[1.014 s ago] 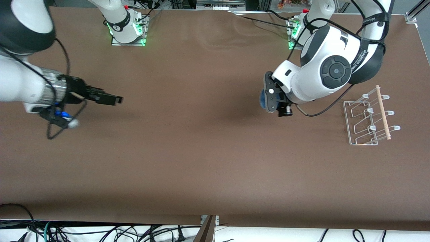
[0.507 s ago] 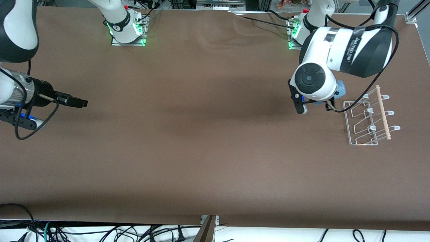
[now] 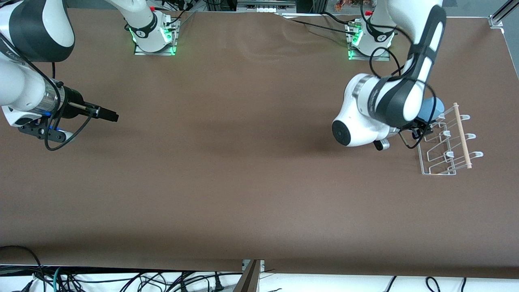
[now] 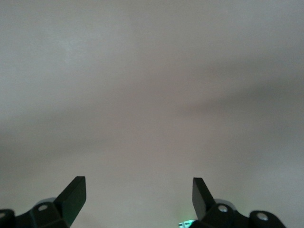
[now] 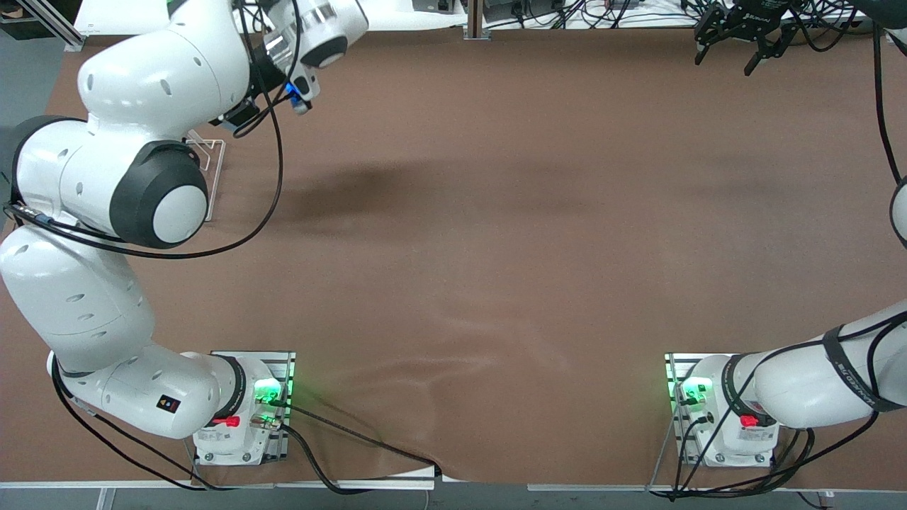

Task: Transfer cup to left arm and place on rack
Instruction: 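Carry the cup with the left gripper over the wire rack, then lower the cup onto a rack hook with the left gripper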

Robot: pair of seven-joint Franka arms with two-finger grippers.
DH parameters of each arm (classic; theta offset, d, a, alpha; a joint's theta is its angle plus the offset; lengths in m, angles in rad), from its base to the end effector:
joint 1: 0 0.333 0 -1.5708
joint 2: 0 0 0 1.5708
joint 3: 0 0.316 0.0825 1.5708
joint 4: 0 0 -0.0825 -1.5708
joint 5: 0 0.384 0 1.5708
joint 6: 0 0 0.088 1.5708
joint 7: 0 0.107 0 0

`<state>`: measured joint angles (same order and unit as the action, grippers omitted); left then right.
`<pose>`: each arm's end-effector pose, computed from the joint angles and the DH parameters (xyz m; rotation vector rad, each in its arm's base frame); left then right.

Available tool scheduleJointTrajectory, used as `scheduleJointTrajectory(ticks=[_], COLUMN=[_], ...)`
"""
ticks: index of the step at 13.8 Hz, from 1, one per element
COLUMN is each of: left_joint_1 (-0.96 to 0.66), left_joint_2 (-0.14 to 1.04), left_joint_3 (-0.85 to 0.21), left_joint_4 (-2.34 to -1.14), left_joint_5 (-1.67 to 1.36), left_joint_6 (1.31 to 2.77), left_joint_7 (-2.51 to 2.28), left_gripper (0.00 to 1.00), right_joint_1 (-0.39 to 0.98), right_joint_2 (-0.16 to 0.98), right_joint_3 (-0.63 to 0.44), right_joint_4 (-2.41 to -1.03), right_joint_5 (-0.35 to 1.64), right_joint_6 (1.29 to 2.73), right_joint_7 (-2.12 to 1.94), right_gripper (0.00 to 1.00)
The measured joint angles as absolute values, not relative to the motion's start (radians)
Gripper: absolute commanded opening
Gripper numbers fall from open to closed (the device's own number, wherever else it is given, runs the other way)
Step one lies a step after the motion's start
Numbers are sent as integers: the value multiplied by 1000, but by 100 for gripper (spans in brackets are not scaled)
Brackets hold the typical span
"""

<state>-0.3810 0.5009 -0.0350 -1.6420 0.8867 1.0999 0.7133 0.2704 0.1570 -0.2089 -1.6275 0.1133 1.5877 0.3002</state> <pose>0.5648 -0.1320 0.3424 -1.6895 1.1430 1.3162 0.5862 0.0553 0.5114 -3.0569 0.3876 0.3159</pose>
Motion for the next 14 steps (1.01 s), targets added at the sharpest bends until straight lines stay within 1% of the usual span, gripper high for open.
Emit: scheduleJointTrajectory(ticks=[2,4,6,8,11,14], left_joint_1=[-348,-309,-285,-283,-266,-240], left_joint_2=[501,486,444,401,372,372], left_joint_3=[-32,-31,-30,-30,-30,-30], left_joint_4=[-1740,-1845,-1972,-2075,-2176,-2235], left_joint_5=[974,1028,1047,1083,1142,1198], left_joint_6=[1104,1148,1214,1247,1303,1340], left_joint_7=[684,640,553,516,449,377], left_gripper=[0,0,0,0,0,0], right_joint_1=[271,271,271,271,271,270], right_joint_2=[158,158,158,158,158,158], right_joint_3=[-209,-209,-209,-209,-212,-213], right_joint_4=[-1633,-1637,-1637,-1637,-1637,-1637], right_joint_5=[94,90,88,85,84,67], right_joint_6=[1592,1595,1596,1596,1596,1603], right_joint_7=[257,223,217,217,216,214], right_gripper=[99,99,99,99,99,99])
